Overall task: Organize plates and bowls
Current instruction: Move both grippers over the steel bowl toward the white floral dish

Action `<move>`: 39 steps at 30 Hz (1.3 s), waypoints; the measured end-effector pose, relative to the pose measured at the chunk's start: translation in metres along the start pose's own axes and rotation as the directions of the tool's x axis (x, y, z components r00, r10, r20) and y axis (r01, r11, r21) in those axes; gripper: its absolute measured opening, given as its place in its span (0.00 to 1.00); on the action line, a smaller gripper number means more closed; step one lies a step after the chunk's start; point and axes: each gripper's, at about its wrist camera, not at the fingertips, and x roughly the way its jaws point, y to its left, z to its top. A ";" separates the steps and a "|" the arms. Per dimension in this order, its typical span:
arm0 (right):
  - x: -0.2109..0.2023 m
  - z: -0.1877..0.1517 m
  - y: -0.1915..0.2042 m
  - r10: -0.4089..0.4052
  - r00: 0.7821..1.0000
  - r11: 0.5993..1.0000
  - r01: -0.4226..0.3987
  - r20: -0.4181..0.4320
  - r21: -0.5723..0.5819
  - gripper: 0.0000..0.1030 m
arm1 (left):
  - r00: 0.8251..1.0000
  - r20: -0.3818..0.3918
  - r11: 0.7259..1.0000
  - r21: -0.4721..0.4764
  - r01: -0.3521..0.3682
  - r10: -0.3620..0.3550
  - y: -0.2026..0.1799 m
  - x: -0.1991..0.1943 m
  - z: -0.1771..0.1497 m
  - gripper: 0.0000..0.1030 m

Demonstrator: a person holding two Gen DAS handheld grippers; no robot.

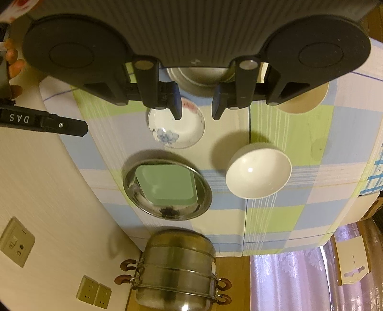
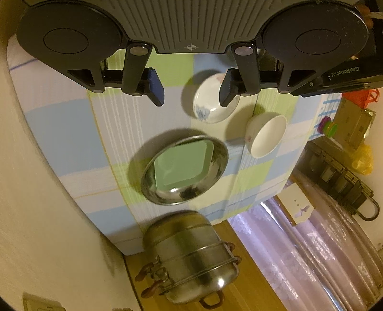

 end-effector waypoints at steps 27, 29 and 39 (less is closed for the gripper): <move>0.000 -0.054 0.050 -0.085 0.995 0.993 0.089 -0.052 0.078 0.52 | 0.994 -0.073 0.992 0.085 0.088 -0.082 0.030 -0.016 -0.030 0.23; 0.001 -0.056 0.053 -0.094 0.994 0.992 0.098 -0.051 0.079 0.52 | 0.993 -0.075 0.991 0.088 0.096 -0.089 0.032 -0.016 -0.030 0.23; 0.010 -0.063 0.060 -0.144 0.986 0.985 0.151 -0.085 0.082 0.51 | 0.990 -0.080 0.988 0.101 0.121 -0.113 0.044 -0.013 -0.028 0.23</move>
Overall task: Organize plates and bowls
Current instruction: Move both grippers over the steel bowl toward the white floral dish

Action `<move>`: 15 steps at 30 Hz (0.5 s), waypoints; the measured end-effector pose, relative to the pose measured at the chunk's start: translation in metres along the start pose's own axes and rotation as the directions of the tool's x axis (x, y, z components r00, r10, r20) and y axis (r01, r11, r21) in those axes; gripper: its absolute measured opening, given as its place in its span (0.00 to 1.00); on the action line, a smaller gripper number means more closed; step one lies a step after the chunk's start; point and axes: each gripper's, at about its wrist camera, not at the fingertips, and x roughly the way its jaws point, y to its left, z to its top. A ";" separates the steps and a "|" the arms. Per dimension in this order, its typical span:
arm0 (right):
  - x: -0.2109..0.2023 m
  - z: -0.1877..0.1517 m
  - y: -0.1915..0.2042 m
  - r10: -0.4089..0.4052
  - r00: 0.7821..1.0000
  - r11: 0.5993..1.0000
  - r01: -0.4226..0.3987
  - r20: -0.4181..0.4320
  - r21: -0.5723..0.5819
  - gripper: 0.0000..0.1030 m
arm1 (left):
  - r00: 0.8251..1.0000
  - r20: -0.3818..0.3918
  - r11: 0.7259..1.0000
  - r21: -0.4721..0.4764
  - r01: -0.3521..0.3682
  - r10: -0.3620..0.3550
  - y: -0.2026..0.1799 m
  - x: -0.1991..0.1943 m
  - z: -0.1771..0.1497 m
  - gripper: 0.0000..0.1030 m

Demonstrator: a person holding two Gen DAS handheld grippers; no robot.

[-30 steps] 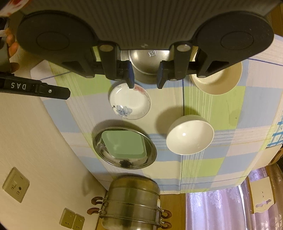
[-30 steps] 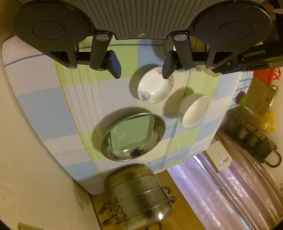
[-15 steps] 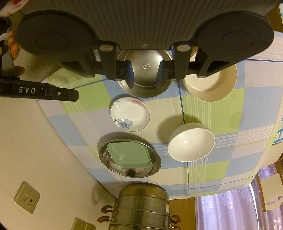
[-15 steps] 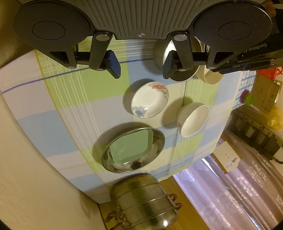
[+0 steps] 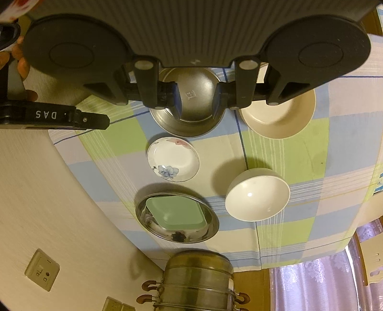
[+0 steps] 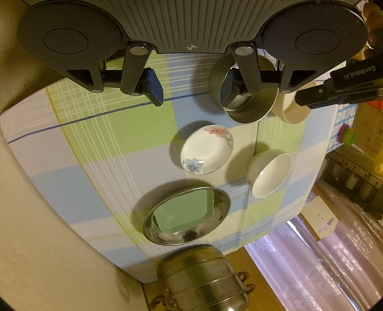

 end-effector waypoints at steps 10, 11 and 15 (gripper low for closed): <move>0.007 0.000 -0.001 -0.054 0.999 0.998 0.054 0.003 -0.026 0.51 | 1.000 0.003 1.000 0.007 0.022 -0.022 0.012 0.009 0.007 0.23; 0.007 0.000 -0.001 -0.057 0.998 0.998 0.057 0.004 -0.026 0.51 | 1.000 0.004 1.000 0.009 0.026 -0.026 0.013 0.010 0.008 0.23; 0.008 0.004 -0.004 -0.061 0.998 0.998 0.061 0.014 -0.025 0.51 | 1.000 0.015 0.999 0.037 0.018 -0.019 0.014 0.015 0.012 0.23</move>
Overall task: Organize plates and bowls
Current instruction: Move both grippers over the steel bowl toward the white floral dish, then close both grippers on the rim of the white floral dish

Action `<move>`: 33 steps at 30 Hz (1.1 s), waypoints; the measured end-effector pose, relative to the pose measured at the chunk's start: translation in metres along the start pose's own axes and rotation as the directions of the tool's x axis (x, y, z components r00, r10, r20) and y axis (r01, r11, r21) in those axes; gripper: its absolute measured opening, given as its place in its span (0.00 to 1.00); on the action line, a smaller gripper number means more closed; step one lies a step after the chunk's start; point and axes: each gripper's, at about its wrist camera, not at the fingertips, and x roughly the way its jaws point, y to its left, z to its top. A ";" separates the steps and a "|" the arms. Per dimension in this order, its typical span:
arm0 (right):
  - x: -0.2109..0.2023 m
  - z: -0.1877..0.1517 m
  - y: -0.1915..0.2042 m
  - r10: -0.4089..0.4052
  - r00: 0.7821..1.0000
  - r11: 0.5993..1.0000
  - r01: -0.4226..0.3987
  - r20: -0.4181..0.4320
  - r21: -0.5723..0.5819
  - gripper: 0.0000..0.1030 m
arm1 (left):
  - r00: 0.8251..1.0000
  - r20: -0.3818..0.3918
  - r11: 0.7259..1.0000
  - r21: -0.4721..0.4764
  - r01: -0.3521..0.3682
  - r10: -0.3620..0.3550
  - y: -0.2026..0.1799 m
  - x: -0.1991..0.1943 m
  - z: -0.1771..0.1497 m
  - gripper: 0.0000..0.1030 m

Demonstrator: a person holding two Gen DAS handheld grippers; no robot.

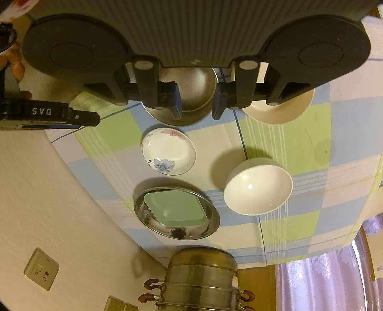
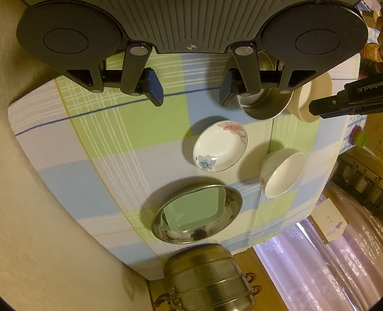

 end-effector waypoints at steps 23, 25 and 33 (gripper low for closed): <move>0.038 0.029 -0.013 0.017 1.000 0.998 -0.018 0.009 0.058 0.51 | 0.998 -0.052 0.998 0.048 0.034 -0.032 0.004 0.066 0.035 0.23; 0.044 0.031 -0.013 0.021 1.000 0.998 -0.021 0.002 0.057 0.49 | 0.997 -0.064 0.998 0.050 0.038 -0.035 0.003 0.073 0.038 0.23; 0.061 0.041 -0.006 0.028 1.000 1.000 -0.028 -0.009 0.013 0.43 | 0.994 -0.100 0.998 0.039 0.043 -0.038 0.003 0.099 0.051 0.23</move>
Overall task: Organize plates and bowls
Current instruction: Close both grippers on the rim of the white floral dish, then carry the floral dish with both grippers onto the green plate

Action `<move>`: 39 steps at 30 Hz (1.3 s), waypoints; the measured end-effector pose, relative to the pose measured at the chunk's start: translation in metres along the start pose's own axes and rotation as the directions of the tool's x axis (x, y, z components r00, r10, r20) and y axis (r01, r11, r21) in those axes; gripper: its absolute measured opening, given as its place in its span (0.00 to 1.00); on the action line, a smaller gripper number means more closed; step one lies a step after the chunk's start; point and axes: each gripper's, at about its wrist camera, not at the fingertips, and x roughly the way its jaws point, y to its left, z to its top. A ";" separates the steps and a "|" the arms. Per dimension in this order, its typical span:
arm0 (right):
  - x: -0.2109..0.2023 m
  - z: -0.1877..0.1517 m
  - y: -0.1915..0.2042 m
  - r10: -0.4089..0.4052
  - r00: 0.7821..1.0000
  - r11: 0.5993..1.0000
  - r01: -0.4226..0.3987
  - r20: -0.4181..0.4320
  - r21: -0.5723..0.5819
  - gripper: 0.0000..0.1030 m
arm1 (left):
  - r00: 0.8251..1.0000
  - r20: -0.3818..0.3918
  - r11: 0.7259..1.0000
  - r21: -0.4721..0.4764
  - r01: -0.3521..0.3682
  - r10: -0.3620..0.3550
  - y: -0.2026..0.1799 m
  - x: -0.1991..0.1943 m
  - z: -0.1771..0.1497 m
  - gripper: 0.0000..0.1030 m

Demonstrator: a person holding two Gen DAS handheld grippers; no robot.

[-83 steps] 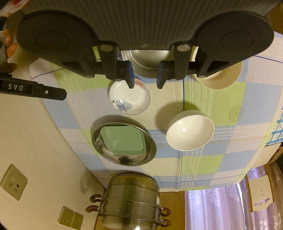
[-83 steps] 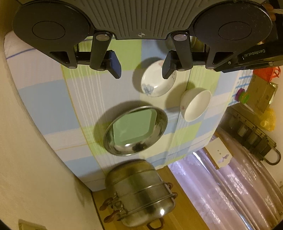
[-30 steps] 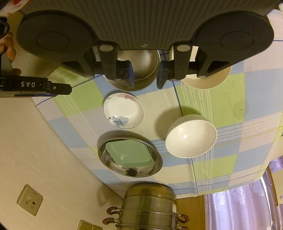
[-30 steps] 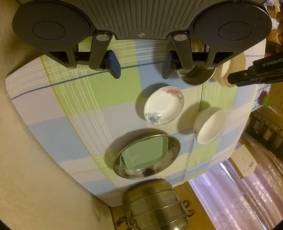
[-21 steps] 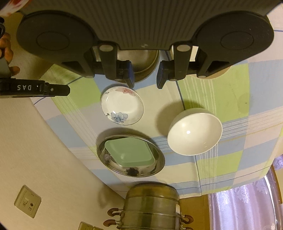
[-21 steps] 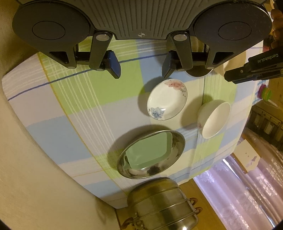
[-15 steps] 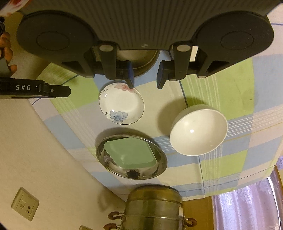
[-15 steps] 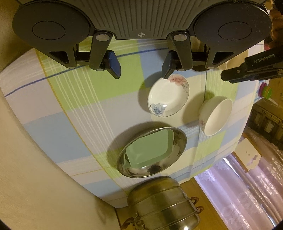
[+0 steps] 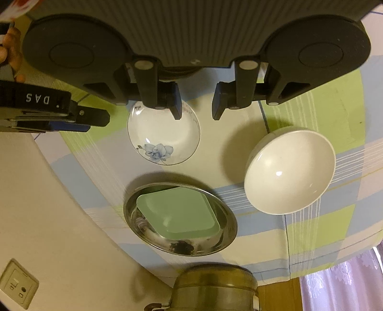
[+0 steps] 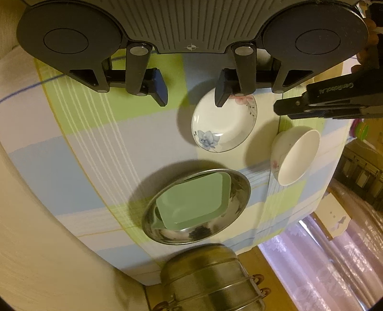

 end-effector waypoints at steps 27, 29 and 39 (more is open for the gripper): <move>0.050 0.014 -0.004 0.014 0.998 1.000 -0.015 -0.063 -0.023 0.18 | 0.992 -0.124 1.000 -0.018 0.004 -0.007 0.002 0.061 0.022 0.23; 0.052 0.014 -0.004 0.014 0.998 1.000 -0.015 -0.065 -0.026 0.16 | 0.991 -0.131 1.000 -0.016 0.002 -0.004 0.001 0.064 0.023 0.23; 0.060 0.017 -0.005 0.037 0.996 0.999 -0.040 -0.076 -0.036 0.07 | 0.990 -0.142 0.999 -0.036 -0.003 -0.002 -0.001 0.073 0.026 0.14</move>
